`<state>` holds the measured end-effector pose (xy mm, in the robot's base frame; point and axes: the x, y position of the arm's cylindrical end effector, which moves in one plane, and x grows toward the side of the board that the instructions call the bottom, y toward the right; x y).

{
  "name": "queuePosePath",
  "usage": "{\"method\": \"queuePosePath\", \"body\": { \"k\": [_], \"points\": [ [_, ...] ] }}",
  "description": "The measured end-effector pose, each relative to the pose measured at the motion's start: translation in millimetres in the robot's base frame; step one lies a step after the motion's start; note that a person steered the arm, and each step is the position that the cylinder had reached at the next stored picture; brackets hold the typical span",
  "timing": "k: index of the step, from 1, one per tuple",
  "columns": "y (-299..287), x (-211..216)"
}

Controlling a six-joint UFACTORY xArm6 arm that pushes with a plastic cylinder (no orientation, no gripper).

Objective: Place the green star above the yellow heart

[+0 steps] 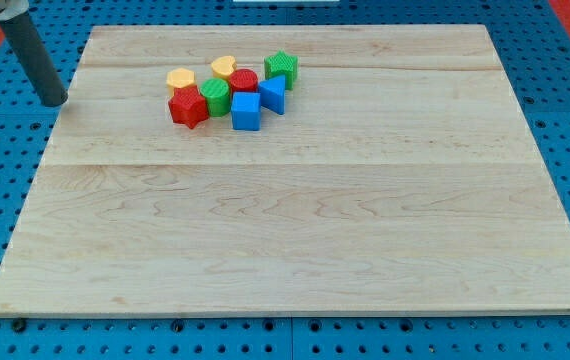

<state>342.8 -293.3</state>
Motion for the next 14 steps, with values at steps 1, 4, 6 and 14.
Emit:
{"method": "queuePosePath", "body": {
  "k": [1,4,6,14],
  "points": [
    [0.0,0.0],
    [-0.9,-14.5],
    [35.2,-54.1],
    [408.0,-89.3]
  ]
}}
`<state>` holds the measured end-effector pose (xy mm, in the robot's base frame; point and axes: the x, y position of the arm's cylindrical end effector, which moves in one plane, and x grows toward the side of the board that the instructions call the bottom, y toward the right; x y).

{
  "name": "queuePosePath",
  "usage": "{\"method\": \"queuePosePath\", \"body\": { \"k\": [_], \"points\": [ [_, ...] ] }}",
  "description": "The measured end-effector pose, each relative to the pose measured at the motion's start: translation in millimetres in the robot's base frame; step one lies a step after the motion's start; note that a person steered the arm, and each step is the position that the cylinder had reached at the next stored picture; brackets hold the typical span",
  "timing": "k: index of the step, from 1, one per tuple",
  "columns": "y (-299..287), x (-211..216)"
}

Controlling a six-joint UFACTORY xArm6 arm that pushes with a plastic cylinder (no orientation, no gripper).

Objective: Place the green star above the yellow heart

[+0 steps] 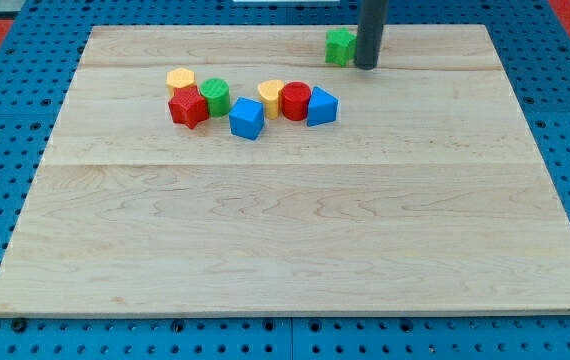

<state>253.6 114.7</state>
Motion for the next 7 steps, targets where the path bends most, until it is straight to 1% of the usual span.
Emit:
{"method": "queuePosePath", "body": {
  "k": [1,2,3,4,6,7],
  "points": [
    [-15.0,-26.5],
    [-60.5,-37.9],
    [-60.6,-31.7],
    [-20.6,-11.9],
    [-90.2,-32.9],
    [-84.9,-20.1]
  ]
}}
